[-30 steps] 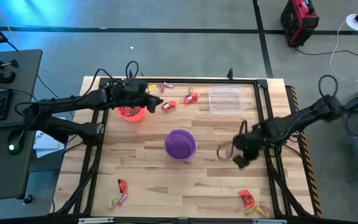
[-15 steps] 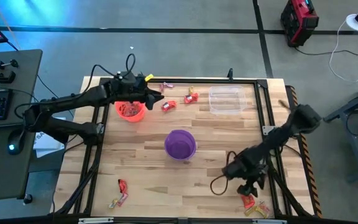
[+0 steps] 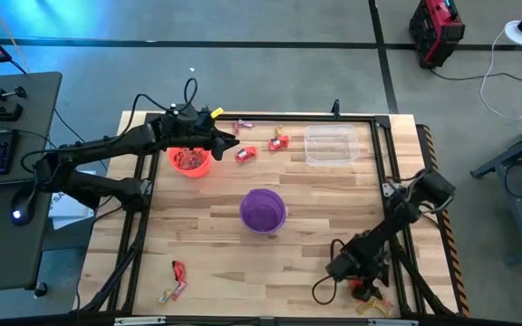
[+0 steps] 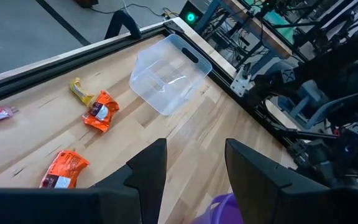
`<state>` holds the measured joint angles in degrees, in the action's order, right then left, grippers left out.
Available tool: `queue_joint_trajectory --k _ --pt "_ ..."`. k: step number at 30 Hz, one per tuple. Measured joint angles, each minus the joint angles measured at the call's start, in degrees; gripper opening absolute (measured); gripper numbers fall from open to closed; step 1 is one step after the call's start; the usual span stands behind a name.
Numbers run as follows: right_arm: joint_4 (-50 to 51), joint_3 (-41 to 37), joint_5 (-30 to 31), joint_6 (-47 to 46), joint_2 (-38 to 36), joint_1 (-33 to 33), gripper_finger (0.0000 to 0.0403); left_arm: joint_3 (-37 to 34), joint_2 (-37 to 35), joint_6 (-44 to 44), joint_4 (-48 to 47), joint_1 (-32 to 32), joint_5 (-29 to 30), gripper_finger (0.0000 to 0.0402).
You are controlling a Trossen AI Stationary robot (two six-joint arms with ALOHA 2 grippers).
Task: Sort candy by brand, put in halloween buckets
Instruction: Put the orange gummy into the orange bucket
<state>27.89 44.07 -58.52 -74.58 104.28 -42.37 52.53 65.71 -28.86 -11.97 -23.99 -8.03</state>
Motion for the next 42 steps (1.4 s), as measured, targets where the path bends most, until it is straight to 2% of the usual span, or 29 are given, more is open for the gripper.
queue_joint_trajectory --k 4,15,20,29,33,38,42 --pt "-3.84 0.14 0.61 -3.52 1.63 -1.18 0.0224 0.00 0.00 0.00 0.03 0.00 0.00 0.0154" --pt "-3.47 0.20 3.43 -6.69 2.29 -3.11 0.0213 0.00 0.00 0.02 0.08 0.00 0.02 0.0154" --pt "-3.31 0.16 4.81 -6.97 2.33 -3.13 0.0157 0.00 0.00 0.07 0.07 0.00 0.04 0.0154" --pt "-2.86 0.11 5.20 -6.49 1.39 -2.74 0.0014 0.00 0.00 1.01 0.07 0.00 0.24 0.0154" --pt "1.22 -0.24 8.97 -6.50 -2.07 -1.16 0.0010 0.00 0.00 1.04 0.06 0.00 0.41 0.0154" --pt "10.57 -0.11 14.15 -5.63 -11.48 2.64 0.0003 0.00 0.00 3.09 0.05 0.00 1.23 0.0154" --pt "20.53 1.69 22.42 -5.96 -20.43 7.50 0.0001 0.00 0.00 3.60 0.03 0.00 1.31 0.0154"
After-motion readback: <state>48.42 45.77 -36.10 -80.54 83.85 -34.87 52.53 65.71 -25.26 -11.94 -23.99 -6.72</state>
